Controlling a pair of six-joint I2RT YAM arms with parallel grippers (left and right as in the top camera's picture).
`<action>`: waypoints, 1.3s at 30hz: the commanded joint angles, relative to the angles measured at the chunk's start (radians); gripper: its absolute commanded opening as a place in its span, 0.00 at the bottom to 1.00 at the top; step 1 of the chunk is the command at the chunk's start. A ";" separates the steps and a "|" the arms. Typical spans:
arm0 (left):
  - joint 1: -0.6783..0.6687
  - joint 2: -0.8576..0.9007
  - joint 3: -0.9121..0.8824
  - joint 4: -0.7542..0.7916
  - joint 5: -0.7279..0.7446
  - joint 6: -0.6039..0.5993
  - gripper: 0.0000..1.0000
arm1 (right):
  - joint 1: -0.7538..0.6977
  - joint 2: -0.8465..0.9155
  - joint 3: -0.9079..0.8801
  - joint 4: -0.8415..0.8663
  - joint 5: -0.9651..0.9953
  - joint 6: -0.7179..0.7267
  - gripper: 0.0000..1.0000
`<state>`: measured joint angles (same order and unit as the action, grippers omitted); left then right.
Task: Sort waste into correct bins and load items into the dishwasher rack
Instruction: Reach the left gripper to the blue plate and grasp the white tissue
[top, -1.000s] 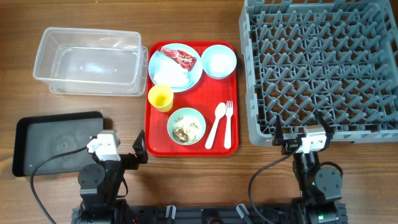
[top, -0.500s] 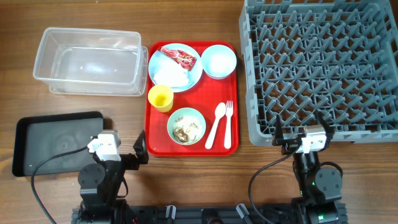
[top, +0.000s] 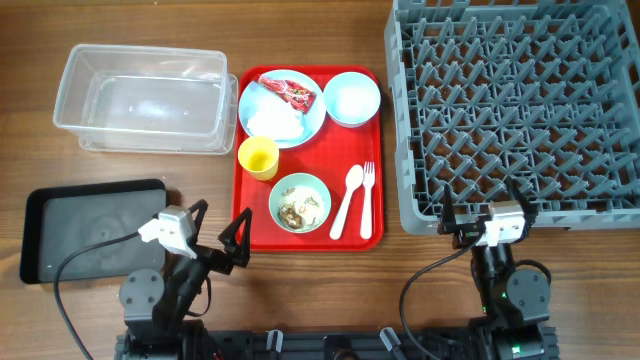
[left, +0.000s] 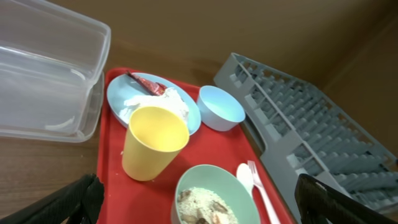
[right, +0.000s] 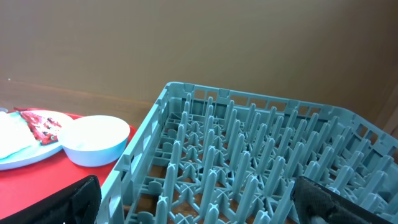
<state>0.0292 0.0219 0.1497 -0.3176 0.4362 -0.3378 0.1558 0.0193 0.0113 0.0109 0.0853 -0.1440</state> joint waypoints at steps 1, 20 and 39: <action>0.006 0.072 0.133 -0.017 0.042 0.003 1.00 | 0.004 -0.009 -0.005 0.002 -0.020 -0.011 1.00; -0.213 1.008 0.957 -0.286 -0.315 0.307 0.99 | 0.004 -0.009 -0.005 0.002 -0.020 -0.012 1.00; -0.499 1.670 1.151 -0.180 -0.513 0.397 1.00 | 0.004 -0.009 -0.005 0.002 -0.020 -0.011 1.00</action>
<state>-0.4675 1.6676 1.2839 -0.5182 -0.1051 0.0414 0.1558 0.0193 0.0078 0.0086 0.0814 -0.1440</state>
